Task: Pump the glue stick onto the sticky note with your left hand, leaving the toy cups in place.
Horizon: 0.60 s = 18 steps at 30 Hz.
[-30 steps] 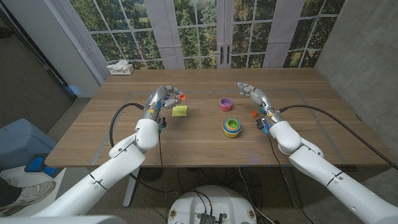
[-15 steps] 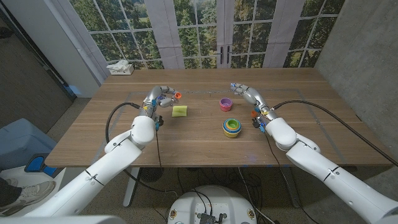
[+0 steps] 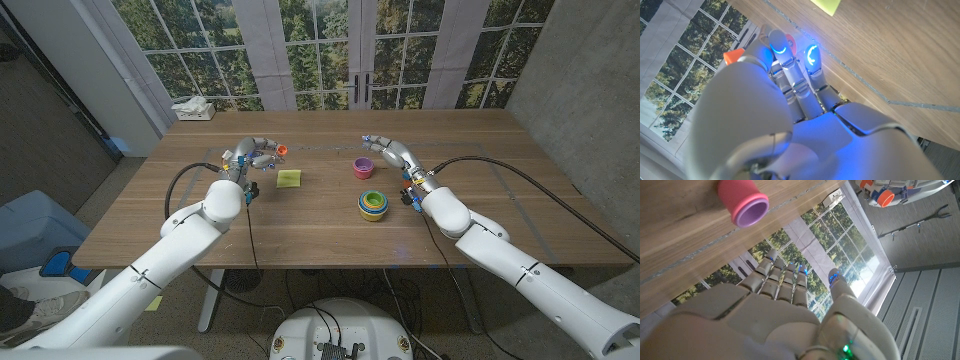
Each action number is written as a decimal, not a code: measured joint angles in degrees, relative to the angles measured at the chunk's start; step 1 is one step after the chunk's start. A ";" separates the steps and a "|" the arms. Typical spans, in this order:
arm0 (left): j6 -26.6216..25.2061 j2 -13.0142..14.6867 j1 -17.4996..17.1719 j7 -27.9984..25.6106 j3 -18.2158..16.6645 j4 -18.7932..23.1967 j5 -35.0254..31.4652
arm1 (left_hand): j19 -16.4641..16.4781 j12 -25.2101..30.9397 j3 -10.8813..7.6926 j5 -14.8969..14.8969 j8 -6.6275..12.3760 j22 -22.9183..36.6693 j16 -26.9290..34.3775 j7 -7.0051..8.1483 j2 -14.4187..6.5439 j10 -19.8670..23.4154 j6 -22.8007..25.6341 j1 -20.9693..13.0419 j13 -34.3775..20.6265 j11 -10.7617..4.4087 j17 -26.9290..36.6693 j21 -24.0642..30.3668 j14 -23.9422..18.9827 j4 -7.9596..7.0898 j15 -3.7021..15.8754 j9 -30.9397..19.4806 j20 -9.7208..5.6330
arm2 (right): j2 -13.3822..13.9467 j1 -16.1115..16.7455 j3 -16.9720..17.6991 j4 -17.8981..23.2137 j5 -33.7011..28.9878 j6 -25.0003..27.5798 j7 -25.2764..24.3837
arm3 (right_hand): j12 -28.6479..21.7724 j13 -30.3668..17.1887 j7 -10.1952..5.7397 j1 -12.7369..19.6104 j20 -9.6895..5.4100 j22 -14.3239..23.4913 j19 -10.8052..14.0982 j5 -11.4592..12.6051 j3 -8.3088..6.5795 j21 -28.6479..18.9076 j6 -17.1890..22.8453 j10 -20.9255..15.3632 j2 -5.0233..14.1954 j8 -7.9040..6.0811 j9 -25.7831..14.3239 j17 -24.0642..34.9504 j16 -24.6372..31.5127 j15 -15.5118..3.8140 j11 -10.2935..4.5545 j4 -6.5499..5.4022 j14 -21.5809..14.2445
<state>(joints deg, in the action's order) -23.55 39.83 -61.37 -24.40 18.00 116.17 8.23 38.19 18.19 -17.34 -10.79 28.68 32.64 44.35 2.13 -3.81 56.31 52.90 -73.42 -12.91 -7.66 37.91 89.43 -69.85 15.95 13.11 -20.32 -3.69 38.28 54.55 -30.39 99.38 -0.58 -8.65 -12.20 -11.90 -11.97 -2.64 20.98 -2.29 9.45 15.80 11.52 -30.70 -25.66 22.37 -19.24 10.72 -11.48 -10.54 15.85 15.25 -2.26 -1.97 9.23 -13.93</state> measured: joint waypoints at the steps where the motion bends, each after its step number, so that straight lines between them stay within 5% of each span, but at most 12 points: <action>1: -0.16 0.09 0.09 0.12 -0.13 0.00 0.54 | 0.00 0.00 0.00 0.00 0.00 0.00 -0.03 0.00 0.00 0.00 0.00 0.00 0.00 0.00 0.00 0.00 -0.09 0.00 0.08 0.00 0.00 | 0.00 0.00 0.00 0.00 -0.04 0.01 0.01 | 0.00 0.00 -0.06 0.01 -0.06 0.00 0.06 0.00 -0.22 0.04 0.06 0.00 0.01 0.00 0.00 0.00 0.00 0.00 0.00 -0.22 0.00; 18: -3.52 2.34 2.34 1.84 -1.30 0.32 9.42 | 0.12 -0.57 -0.25 0.22 0.60 -0.26 -1.05 -0.31 0.00 0.60 -0.31 0.00 0.00 0.60 0.48 0.00 -0.67 0.25 0.09 0.00 0.11 | 0.27 -3.00 -3.59 -0.53 -8.45 1.54 0.21 | 0.00 -0.18 -0.77 2.03 -0.06 0.32 0.05 0.00 -1.27 0.33 0.13 -0.40 0.68 0.00 0.01 0.74 0.52 0.01 -1.03 -0.95 0.00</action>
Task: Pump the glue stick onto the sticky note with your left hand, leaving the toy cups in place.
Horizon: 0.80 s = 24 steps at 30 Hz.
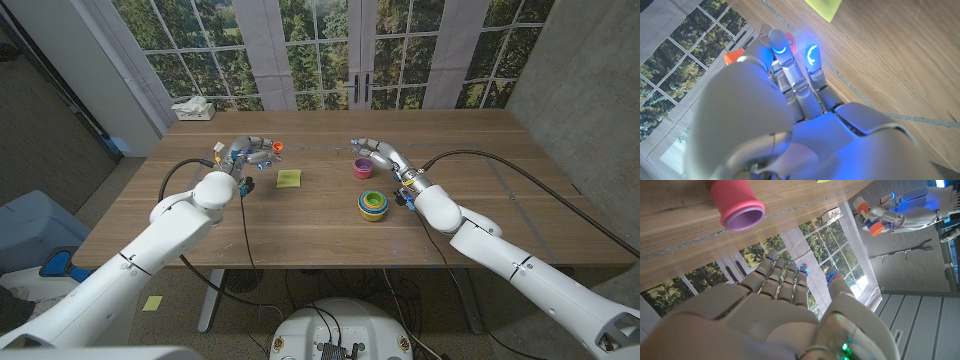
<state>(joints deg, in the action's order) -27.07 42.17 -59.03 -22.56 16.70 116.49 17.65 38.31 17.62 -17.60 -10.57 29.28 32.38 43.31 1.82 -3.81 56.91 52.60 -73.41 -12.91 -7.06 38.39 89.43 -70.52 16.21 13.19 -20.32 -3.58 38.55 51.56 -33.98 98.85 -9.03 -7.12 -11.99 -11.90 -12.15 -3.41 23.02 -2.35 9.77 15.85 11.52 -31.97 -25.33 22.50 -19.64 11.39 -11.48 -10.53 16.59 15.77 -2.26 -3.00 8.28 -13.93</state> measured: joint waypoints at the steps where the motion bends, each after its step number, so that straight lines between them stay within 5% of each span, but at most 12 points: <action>1: -0.02 0.02 0.02 0.03 -0.01 0.00 0.12 | 0.00 -0.11 0.00 0.00 0.04 0.00 -0.04 0.00 -0.05 0.00 0.00 0.05 0.00 0.00 0.00 0.00 0.00 0.00 0.00 0.00 0.00 | 0.00 0.00 0.00 0.00 -0.10 0.03 0.00 | 0.00 0.00 -0.02 0.00 0.00 0.00 0.00 0.00 -0.07 0.14 -0.02 0.00 0.00 0.00 0.00 0.05 0.15 0.00 0.00 -0.07 0.00; 18: -2.76 2.63 2.20 0.95 -0.20 0.09 6.31 | 0.00 -0.58 -0.23 0.00 0.28 -0.27 -0.92 -0.30 -0.06 0.01 -0.30 0.06 0.00 0.00 0.30 0.00 -0.44 0.23 -0.01 0.00 0.00 | 0.16 -2.58 -2.65 0.39 -7.64 1.21 0.41 | 0.00 0.01 -0.20 1.36 0.21 -0.01 0.23 0.00 -0.54 0.34 -0.21 0.00 -0.30 0.00 -0.28 0.32 0.15 0.23 0.01 -0.14 0.23; 24: -3.87 3.44 2.82 1.82 -0.31 0.02 9.21 | 0.00 -0.89 -0.23 0.01 0.43 -0.27 -1.21 -0.31 -0.06 0.25 -0.31 0.06 -0.01 0.25 0.50 0.00 -0.58 0.23 -0.04 0.00 0.00 | -0.06 -4.03 -3.97 -0.22 -9.74 1.20 1.02 | 0.00 0.01 -0.20 0.64 0.09 -0.01 0.73 -0.36 0.73 0.55 -0.21 0.00 -0.98 0.00 -0.28 0.75 0.58 0.22 0.01 -1.67 0.22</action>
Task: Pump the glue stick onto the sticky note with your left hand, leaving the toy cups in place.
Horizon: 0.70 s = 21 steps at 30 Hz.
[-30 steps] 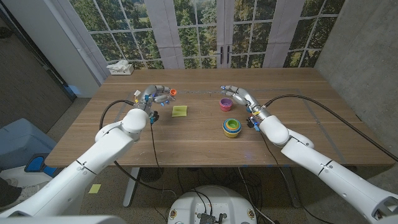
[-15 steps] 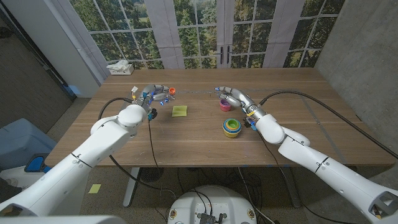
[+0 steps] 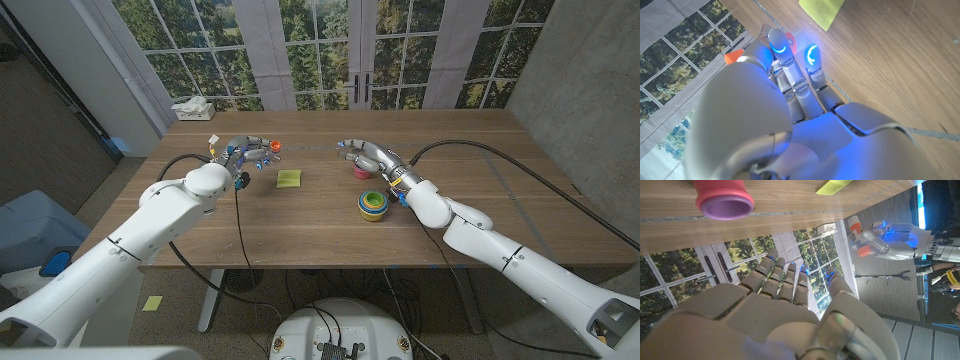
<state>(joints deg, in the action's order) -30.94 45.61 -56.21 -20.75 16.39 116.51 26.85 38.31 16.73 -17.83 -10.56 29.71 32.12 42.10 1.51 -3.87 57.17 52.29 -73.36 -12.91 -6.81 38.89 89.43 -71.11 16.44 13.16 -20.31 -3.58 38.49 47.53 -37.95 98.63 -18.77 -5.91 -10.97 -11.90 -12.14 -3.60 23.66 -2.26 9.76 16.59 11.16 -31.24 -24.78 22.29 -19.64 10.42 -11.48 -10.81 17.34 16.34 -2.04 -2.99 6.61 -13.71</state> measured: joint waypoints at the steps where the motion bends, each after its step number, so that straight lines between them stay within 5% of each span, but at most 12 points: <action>1: -0.02 0.03 0.03 0.02 -0.02 -0.02 0.07 | 0.00 -0.11 0.00 0.00 0.00 0.00 0.00 0.00 0.00 0.05 0.00 0.00 0.00 0.05 0.02 0.00 0.00 0.00 0.00 0.00 0.00 | -0.01 -0.05 -0.05 -0.02 -0.15 0.00 0.04 | 0.00 -0.07 0.00 -0.79 0.00 0.00 0.00 -0.02 0.00 0.00 0.00 0.00 0.15 0.00 0.00 0.09 0.00 0.00 0.00 -0.36 0.00; 21: -4.84 3.38 4.03 1.02 1.37 -0.37 4.10 | 0.44 -0.45 -0.17 0.00 0.07 -0.27 -0.89 0.00 0.00 0.07 0.00 0.00 0.00 0.06 0.35 0.00 -0.47 0.17 0.04 0.00 0.02 | -1.87 -3.43 -3.63 -1.84 -7.15 0.67 0.56 | 0.00 -0.29 -1.06 -1.64 0.00 -0.01 -0.01 -0.58 0.00 0.64 0.44 -0.21 0.61 0.00 0.01 0.85 0.45 -0.07 -1.03 -1.89 0.69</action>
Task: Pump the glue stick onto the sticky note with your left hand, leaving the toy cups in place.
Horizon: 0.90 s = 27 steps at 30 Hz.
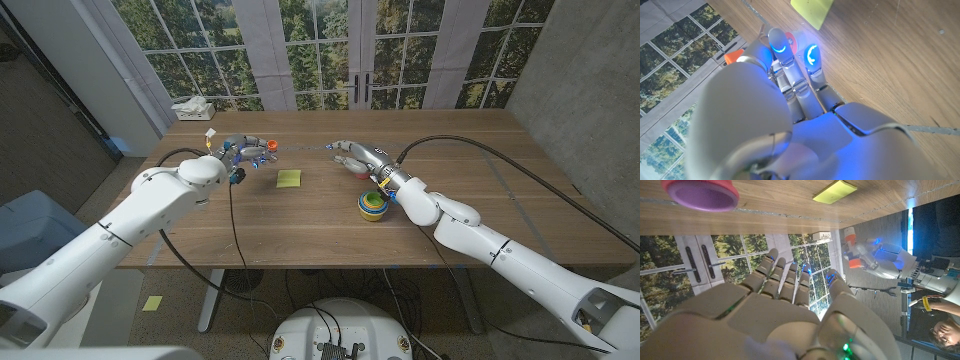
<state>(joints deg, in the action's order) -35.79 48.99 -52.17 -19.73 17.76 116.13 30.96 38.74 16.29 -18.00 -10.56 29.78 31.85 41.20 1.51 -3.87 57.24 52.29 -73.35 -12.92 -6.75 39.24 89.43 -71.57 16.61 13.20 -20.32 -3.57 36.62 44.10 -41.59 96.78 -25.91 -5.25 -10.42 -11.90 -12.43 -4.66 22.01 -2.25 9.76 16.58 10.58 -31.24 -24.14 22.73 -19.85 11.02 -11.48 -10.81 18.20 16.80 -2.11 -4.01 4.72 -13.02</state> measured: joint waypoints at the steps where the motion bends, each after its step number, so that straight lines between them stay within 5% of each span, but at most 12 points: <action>1: -0.28 0.07 0.16 0.14 0.06 -0.01 0.27 | 0.00 -0.10 0.00 0.00 0.01 0.00 0.00 0.00 0.00 0.00 0.00 0.00 0.00 0.00 0.02 0.00 0.00 0.00 0.00 0.00 0.00 | -0.14 -0.25 -0.29 -0.21 -0.27 -0.01 0.12 | 0.00 0.00 -0.19 0.00 0.00 0.00 0.00 0.00 0.00 0.00 0.19 0.00 0.00 0.00 0.00 0.04 0.00 -0.15 0.00 0.00 0.14; 11: -1.14 0.78 2.04 1.45 0.83 -1.24 1.65 | -0.01 -0.61 0.01 0.43 0.11 0.01 -0.42 0.00 0.01 0.02 0.00 0.01 -1.25 -0.01 0.34 0.00 -0.10 -0.01 -0.10 0.00 -0.01 | -0.98 -1.40 -1.59 -1.16 -2.34 -0.04 0.30 | 0.00 0.00 -0.88 0.54 -0.20 0.19 0.62 0.00 -1.40 0.22 1.31 -0.10 0.54 0.00 -0.08 0.81 0.41 -0.03 -0.72 -2.23 0.46; 27: 0.34 0.55 5.15 6.29 1.76 -5.72 5.00 | -0.02 -1.06 -0.25 0.44 0.21 -0.23 -1.20 0.00 0.09 0.41 0.00 0.40 -1.31 0.22 0.61 0.00 -0.70 0.25 -0.10 0.00 -0.01 | -2.76 -4.24 -4.36 -3.81 -4.67 0.01 1.74 | 0.00 0.01 -1.09 0.55 -0.20 0.26 0.61 0.01 -1.97 0.22 1.52 0.12 0.53 0.00 -0.27 1.37 0.45 -0.04 -0.93 -3.40 0.84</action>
<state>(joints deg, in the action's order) -35.45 49.53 -47.02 -13.44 19.53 110.41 35.96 38.73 15.22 -18.25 -10.12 30.00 31.61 40.00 1.51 -3.77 57.65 52.29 -72.95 -14.23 -6.52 39.86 89.43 -72.28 16.86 13.10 -20.32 -3.58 33.87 39.86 -45.95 92.97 -30.58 -5.24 -8.68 -11.90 -12.42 -5.75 22.56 -2.45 10.01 17.19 10.59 -33.21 -23.92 24.26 -19.73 11.56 -11.48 -11.07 19.56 17.24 -2.15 -4.95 1.32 -12.17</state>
